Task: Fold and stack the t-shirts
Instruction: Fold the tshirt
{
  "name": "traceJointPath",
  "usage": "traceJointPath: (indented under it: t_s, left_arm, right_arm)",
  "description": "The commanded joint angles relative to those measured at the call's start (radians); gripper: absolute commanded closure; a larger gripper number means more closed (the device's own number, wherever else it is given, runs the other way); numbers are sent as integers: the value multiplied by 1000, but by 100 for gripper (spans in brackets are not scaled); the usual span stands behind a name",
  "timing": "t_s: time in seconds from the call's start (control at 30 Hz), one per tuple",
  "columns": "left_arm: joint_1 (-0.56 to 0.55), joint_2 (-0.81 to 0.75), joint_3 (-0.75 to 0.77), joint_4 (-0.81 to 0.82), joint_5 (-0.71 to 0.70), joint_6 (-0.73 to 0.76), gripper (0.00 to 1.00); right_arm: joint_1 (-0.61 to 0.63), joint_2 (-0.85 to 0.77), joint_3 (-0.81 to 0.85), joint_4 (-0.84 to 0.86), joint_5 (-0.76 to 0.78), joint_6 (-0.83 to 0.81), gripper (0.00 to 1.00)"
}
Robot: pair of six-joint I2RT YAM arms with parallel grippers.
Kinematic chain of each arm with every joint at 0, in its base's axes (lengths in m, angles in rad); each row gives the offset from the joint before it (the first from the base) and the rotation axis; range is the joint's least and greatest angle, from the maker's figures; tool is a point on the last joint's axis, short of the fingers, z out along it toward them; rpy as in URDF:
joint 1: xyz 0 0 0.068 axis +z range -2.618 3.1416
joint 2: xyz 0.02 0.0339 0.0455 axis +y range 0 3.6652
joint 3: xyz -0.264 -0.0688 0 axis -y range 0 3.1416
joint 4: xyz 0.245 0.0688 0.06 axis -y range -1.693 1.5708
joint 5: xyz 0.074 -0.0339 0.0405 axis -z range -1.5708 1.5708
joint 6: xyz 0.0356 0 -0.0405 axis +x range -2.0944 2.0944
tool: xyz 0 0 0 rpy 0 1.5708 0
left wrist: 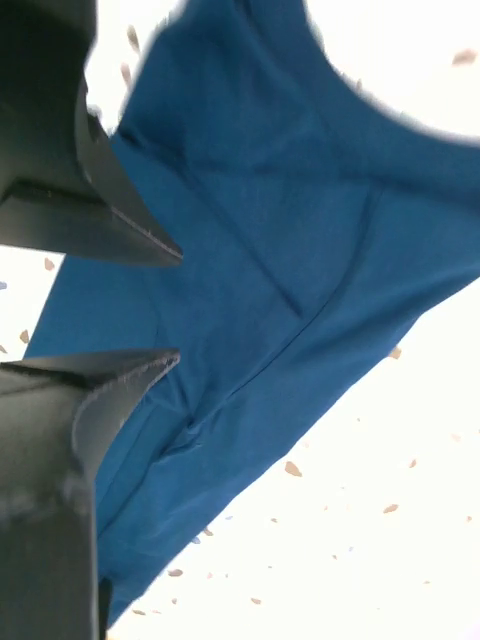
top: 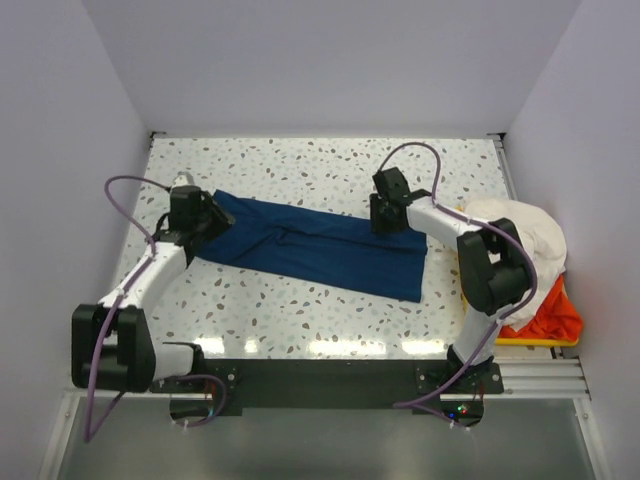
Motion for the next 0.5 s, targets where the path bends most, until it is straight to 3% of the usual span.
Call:
traceJointPath:
  t_s: [0.0,0.23,0.47]
  left_arm:
    - [-76,148,63,53,-57,-27,59]
    - [-116,426,159,118,-97,-64,69]
    - [-118,645,350,72,-134,-64,72]
  right_arm:
    - [-2,19,34,-28,57,9,58]
    - [-1,46,-18,-45,83,85,59]
    - [16,-94,-278,73,-67,225,59]
